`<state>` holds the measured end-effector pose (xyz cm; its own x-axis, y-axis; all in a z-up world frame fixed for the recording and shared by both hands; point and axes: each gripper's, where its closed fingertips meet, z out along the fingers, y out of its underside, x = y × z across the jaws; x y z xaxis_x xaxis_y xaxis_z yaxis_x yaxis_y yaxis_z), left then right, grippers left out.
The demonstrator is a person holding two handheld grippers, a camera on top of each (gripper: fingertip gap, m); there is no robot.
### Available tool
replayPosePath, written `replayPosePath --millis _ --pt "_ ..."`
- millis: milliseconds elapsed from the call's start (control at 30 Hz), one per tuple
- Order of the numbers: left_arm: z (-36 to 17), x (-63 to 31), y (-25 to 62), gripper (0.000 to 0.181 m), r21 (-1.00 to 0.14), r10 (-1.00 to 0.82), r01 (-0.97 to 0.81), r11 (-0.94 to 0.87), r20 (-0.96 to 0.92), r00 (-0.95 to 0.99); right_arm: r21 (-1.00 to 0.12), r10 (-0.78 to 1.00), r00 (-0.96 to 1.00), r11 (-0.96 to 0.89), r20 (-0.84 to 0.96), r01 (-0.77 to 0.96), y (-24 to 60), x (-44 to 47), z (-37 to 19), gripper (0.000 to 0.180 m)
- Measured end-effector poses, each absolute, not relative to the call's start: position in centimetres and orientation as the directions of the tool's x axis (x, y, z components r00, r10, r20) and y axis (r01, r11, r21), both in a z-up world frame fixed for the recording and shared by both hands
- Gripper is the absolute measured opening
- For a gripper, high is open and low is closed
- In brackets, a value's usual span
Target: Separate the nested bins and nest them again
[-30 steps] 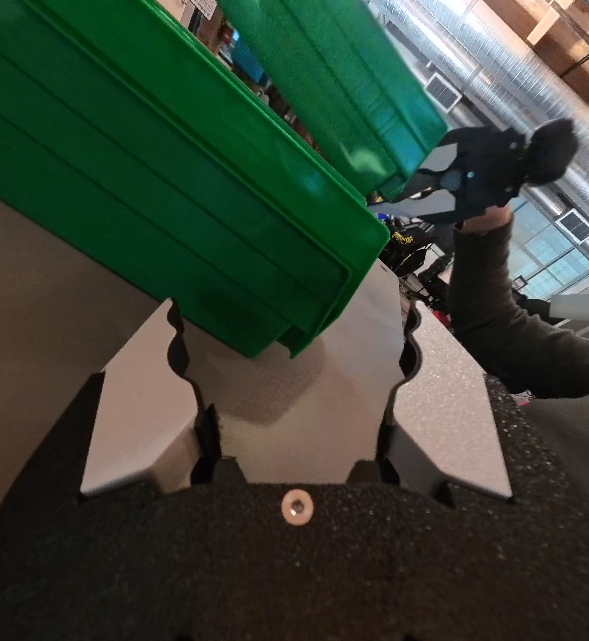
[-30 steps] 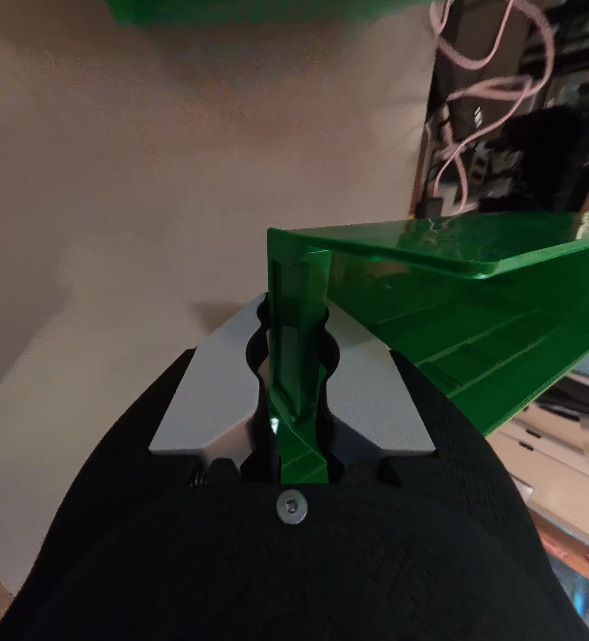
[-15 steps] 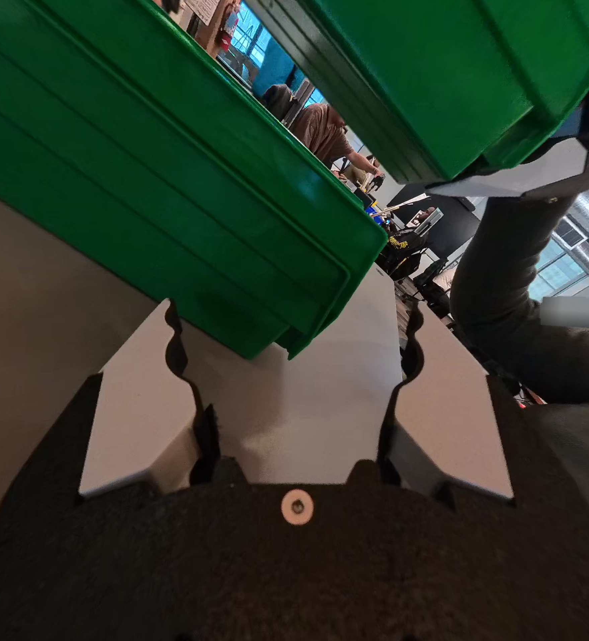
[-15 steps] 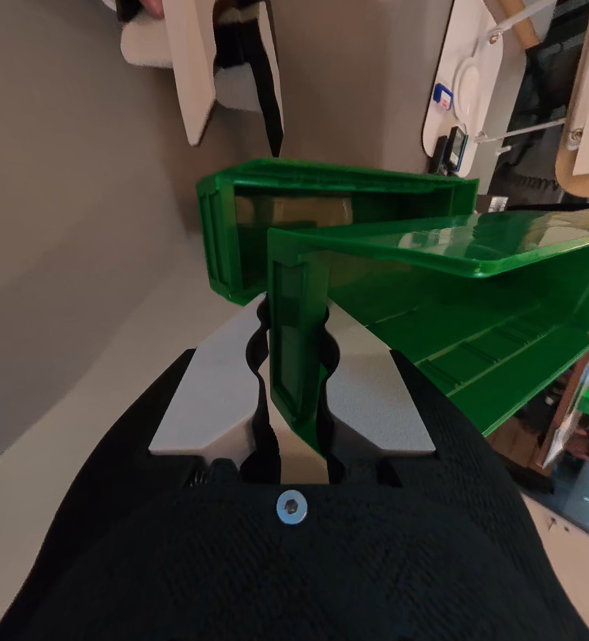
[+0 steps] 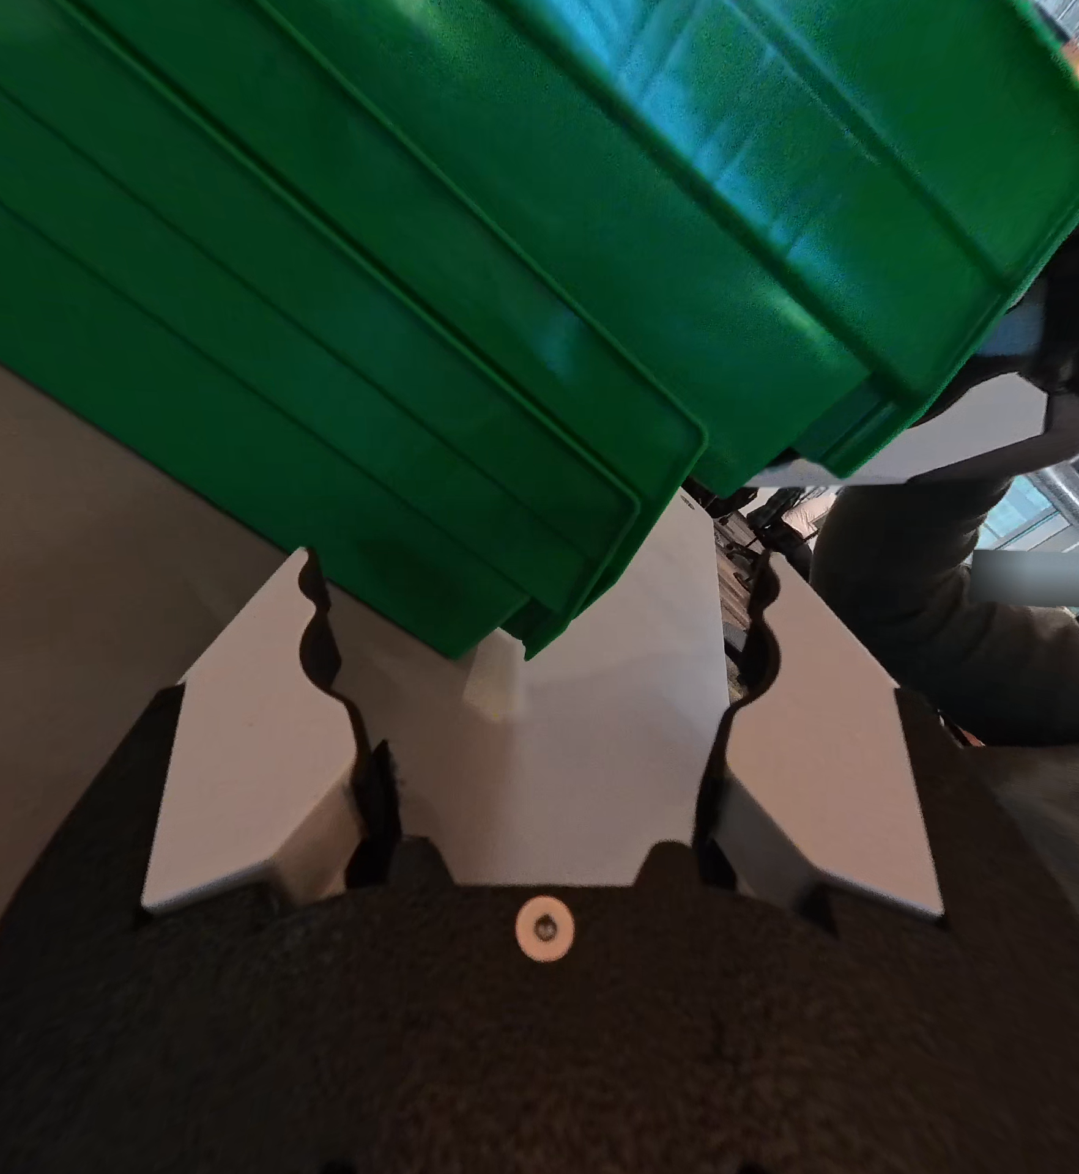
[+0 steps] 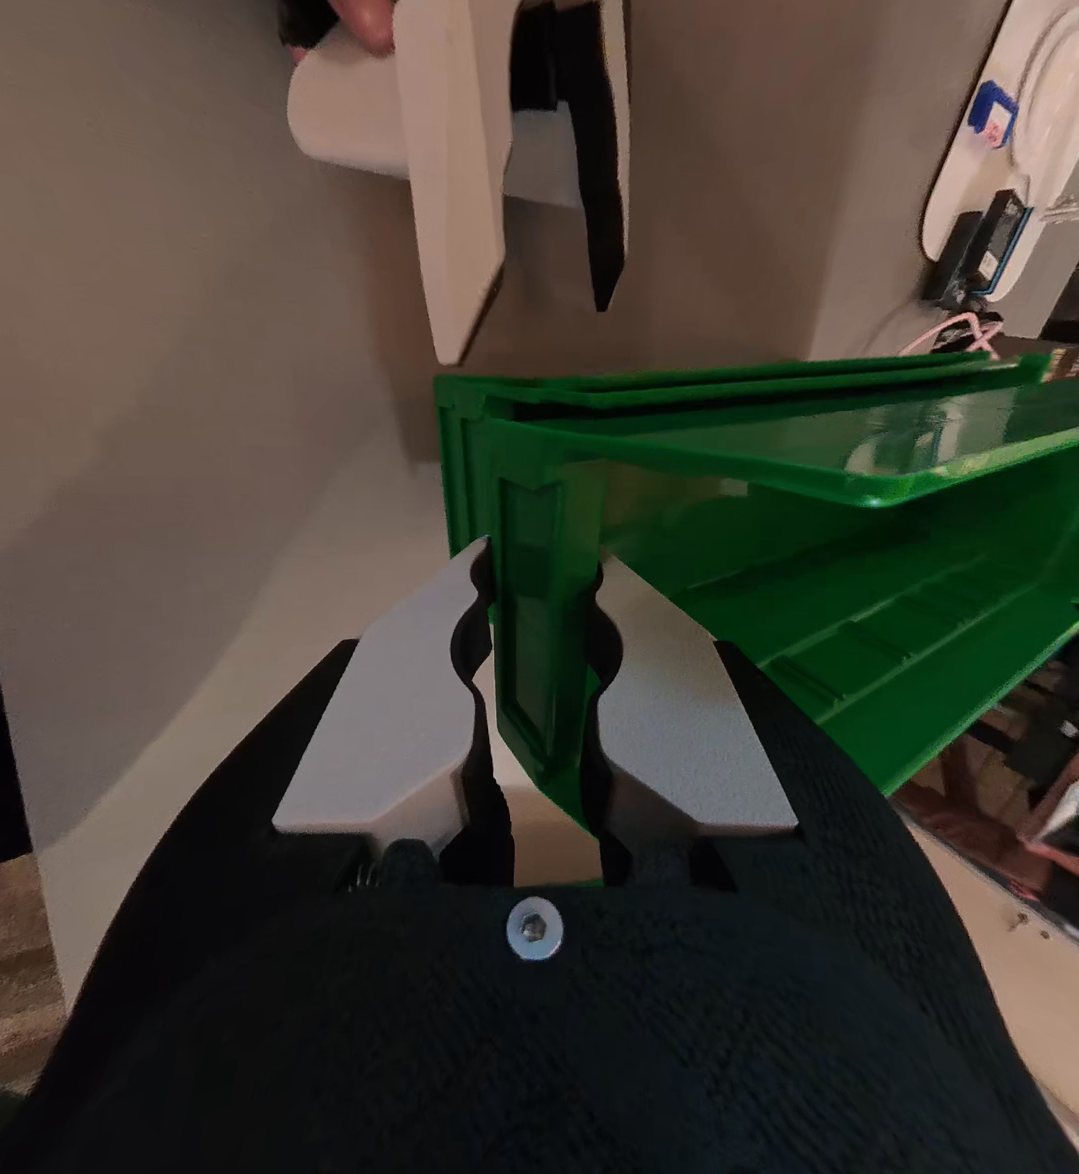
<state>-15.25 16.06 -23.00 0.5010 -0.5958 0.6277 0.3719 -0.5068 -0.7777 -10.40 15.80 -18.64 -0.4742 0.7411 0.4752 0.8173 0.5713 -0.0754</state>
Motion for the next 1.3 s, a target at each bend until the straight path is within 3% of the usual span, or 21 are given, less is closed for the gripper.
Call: replayPosePath --millis 1000,1300 --pt "-23.1 -15.2 16.1 0.129 -0.771 -0.593 0.371 -0.518 0.636 0.493 -0.080 0.751 -0.490 0.577 0.443 0.813 16.6 -10.9 -22.4 0.023" --pt "-23.1 -15.2 16.1 0.129 -0.771 -0.593 0.370 -0.519 0.636 0.493 -0.077 0.708 -0.483 0.599 0.515 0.797 17.0 -11.5 -22.2 0.024"
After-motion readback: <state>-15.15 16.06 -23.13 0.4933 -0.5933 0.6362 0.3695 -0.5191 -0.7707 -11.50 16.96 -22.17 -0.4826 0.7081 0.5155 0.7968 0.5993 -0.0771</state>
